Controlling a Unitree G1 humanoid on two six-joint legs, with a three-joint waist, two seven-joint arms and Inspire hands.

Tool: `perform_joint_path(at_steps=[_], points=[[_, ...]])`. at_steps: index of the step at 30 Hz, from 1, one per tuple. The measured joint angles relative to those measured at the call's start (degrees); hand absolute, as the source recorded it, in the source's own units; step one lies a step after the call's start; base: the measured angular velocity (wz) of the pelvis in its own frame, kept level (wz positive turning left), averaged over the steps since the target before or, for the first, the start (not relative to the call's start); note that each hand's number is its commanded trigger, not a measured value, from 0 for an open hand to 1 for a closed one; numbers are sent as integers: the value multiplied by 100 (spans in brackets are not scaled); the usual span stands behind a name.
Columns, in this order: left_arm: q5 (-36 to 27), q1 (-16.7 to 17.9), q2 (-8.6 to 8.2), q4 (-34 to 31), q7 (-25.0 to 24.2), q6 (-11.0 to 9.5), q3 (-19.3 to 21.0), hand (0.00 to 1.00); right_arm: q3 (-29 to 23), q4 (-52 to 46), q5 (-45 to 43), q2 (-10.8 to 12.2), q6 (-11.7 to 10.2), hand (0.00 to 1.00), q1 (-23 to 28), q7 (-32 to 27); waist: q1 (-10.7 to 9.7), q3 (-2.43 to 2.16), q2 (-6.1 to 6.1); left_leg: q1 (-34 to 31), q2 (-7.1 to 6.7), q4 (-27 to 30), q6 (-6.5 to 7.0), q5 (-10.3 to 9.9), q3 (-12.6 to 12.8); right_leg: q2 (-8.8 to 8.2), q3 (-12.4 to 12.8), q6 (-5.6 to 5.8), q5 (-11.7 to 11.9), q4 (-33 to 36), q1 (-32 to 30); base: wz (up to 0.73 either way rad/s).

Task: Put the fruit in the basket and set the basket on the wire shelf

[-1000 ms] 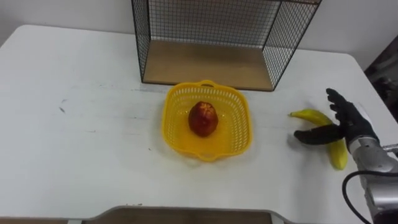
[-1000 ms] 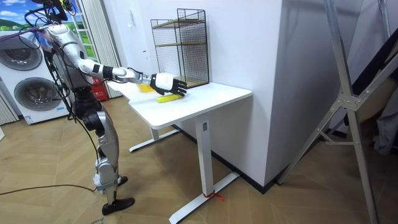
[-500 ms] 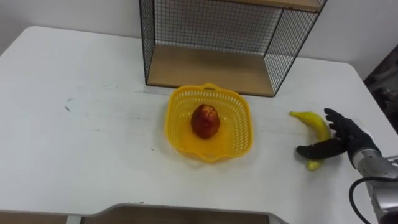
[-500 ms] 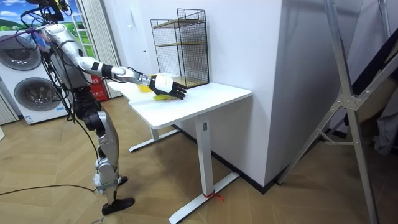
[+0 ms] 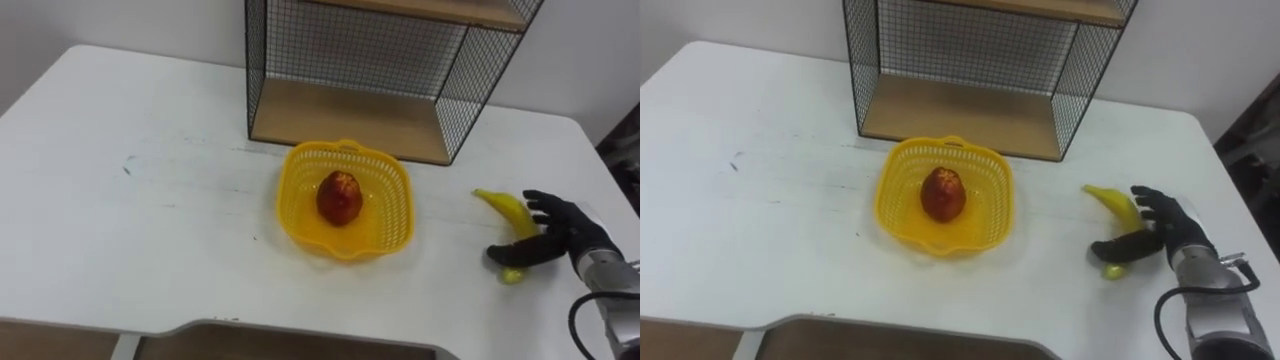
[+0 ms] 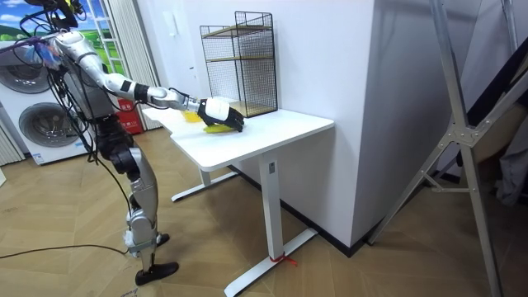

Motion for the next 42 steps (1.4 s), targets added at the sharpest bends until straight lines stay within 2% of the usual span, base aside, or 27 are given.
perform_joint_path(at_steps=[4,6,8,13,24,26,30,31,35,38,40,42], points=[[-24,-2,3,35,0,100,-121,0,122,168,-298,-112,66,100,-47,-103,54,1,-10,49,6,-10,-6,3,-7,11,18,0,-1,-14,51,0],[-23,-9,18,35,0,102,-119,0,124,226,-289,-116,165,100,-45,-100,97,-10,-35,63,1,-18,-6,2,-7,13,19,-1,0,-66,87,0],[-22,-31,41,43,0,101,-119,0,123,239,-286,-116,169,100,-47,-82,101,-7,-60,61,-1,-11,-8,1,-5,14,26,-1,0,-81,89,0],[-21,-209,147,156,0,73,-285,0,187,245,-275,-115,164,100,-49,-53,108,-1,-78,83,-1,-16,-7,1,38,14,98,-5,2,-74,92,-3],[-29,-322,158,141,38,-50,-276,0,219,76,-45,-81,171,100,-36,-21,80,8,-60,69,15,0,-7,-3,107,21,168,-25,15,-73,47,-3],[-43,-376,159,149,39,-50,-276,0,227,-48,-6,-57,231,100,-24,-4,92,13,-38,59,23,3,-9,-5,132,26,170,-33,19,-72,28,-5],[-122,-525,141,180,40,-49,-357,0,281,-618,375,99,412,100,93,110,86,3,20,-43,47,20,-15,-2,206,48,259,-57,35,-40,-71,-11],[-119,-553,128,226,40,-46,-468,0,352,-827,493,152,413,100,150,136,80,-7,48,-46,51,14,-15,-1,244,50,297,-58,36,-29,-96,-15],[-123,-552,99,221,61,-48,-534,0,353,-1243,1010,284,418,100,382,153,71,-1,107,-44,62,-16,-15,-1,276,51,321,-58,35,16,-153,-6],[-137,-528,91,221,88,-46,-557,0,348,-1555,1820,371,413,100,681,150,64,-22,143,-30,69,-35,-15,-1,281,54,327,-58,35,15,-152,0],[-136,-526,85,216,88,-48,-554,0,417,-2029,2442,571,412,100,1001,226,57,-32,168,-18,75,-61,-19,2,298,59,343,-58,35,14,-149,0],[-131,-508,75,217,88,-50,-552,0,450,-2225,2751,756,388,100,1060,262,15,-26,217,-14,76,-59,-19,2,306,59,345,-58,35,14,-147,0]])
